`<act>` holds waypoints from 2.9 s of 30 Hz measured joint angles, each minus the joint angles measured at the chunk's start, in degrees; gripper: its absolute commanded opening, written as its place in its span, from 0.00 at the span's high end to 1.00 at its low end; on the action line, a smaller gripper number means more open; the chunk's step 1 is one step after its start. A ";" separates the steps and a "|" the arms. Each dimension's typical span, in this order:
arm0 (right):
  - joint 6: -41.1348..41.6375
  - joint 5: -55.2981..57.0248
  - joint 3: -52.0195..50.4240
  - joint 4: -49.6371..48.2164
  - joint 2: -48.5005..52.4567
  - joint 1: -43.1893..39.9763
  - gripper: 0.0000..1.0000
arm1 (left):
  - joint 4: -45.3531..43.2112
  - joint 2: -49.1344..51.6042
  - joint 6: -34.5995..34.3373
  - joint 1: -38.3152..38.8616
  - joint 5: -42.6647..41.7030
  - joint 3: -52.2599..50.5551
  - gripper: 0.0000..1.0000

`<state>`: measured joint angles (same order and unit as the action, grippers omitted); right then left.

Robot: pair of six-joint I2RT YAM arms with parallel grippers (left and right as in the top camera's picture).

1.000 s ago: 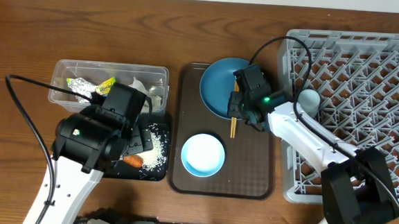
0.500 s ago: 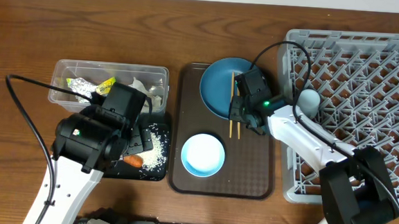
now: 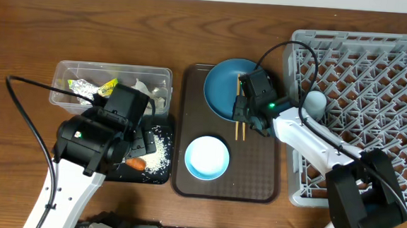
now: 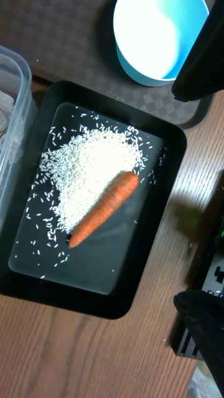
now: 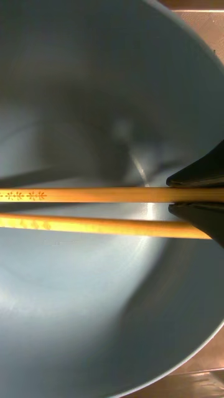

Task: Sort waste into correct bins and load items into the dishwasher rack
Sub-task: 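Lift the chopsticks and carry them right into the dish rack, then lower the chopsticks into the rack with the right gripper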

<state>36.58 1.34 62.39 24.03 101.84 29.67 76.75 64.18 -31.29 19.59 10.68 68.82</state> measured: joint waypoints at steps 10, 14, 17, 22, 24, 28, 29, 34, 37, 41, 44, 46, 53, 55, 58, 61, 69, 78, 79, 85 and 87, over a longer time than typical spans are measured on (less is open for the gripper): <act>-3.37 -0.09 -0.11 1.14 -3.48 0.00 0.99 | 0.00 0.00 0.00 0.00 0.00 0.00 0.00; -5.42 -0.07 -0.15 3.13 -10.97 -0.09 0.99 | -0.02 0.00 0.00 0.00 0.00 0.00 0.00; -7.17 -0.11 -0.15 5.18 -18.16 -0.55 0.99 | 0.02 0.00 0.00 0.00 0.00 0.00 0.00; -11.43 -0.02 -0.15 9.88 -27.82 -2.60 0.99 | -0.02 0.00 0.00 0.00 0.00 0.00 0.00; -14.08 0.04 -0.15 12.35 -31.10 -4.11 0.99 | -0.02 0.00 0.00 0.00 0.00 0.00 0.00; -21.64 1.11 -0.15 18.47 -36.70 -7.91 0.99 | 0.00 0.00 0.00 0.00 0.00 0.00 0.00; -23.61 1.55 -0.15 19.80 -37.81 -8.85 0.99 | 0.02 0.00 0.00 0.00 0.00 0.00 0.00; -32.46 6.12 -0.15 24.46 -42.03 -14.40 0.99 | 0.00 0.02 0.00 0.00 0.00 0.00 0.00; -36.72 7.93 -0.15 25.99 -42.05 -17.75 0.99 | 0.00 0.02 0.00 0.00 0.00 0.00 0.00; -43.12 9.14 -0.15 26.45 -39.56 -21.86 0.99 | 0.00 0.02 0.00 0.00 0.00 0.00 0.00; -46.66 9.66 -0.15 26.12 -36.22 -24.65 0.99 | 0.00 0.02 0.00 0.00 0.00 0.00 0.00; -48.09 9.73 -0.15 25.75 -33.68 -26.58 0.99 | -0.02 0.02 0.00 0.00 0.00 0.00 0.00; -49.42 9.99 -0.15 23.74 -24.44 -31.43 0.99 | 0.00 0.02 0.00 0.00 0.00 0.00 0.00; -49.59 9.86 -0.15 23.02 -22.43 -31.95 0.99 | 0.00 0.02 0.00 0.00 0.00 0.00 0.00; -49.64 9.88 -0.17 22.10 -20.04 -32.06 0.99 | 0.02 0.02 0.00 0.00 0.00 0.00 0.00; -49.64 9.88 -0.17 21.66 -18.62 -32.09 0.99 | 0.00 0.02 0.00 0.00 0.00 0.00 0.00; -49.62 9.79 -0.17 20.00 -17.90 -34.73 0.99 | 0.00 0.02 0.00 0.00 0.00 0.00 0.00; -49.31 8.20 -0.17 19.67 -17.90 -36.76 0.74 | 0.00 0.02 0.00 0.00 0.00 0.00 0.00; -49.40 8.02 -0.17 19.61 -17.90 -36.83 0.67 | 0.00 0.02 0.00 0.00 0.00 0.00 0.00; -48.78 7.41 -0.17 19.58 -17.90 -36.89 0.46 | 0.00 0.02 0.00 0.00 0.00 0.00 0.00; -47.98 7.37 -0.17 19.34 -17.90 -36.89 0.46 | 0.00 0.02 0.00 0.00 0.00 0.00 0.00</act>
<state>-11.40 8.71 62.22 43.38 83.94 -7.22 76.75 64.20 -31.29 19.59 10.68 68.82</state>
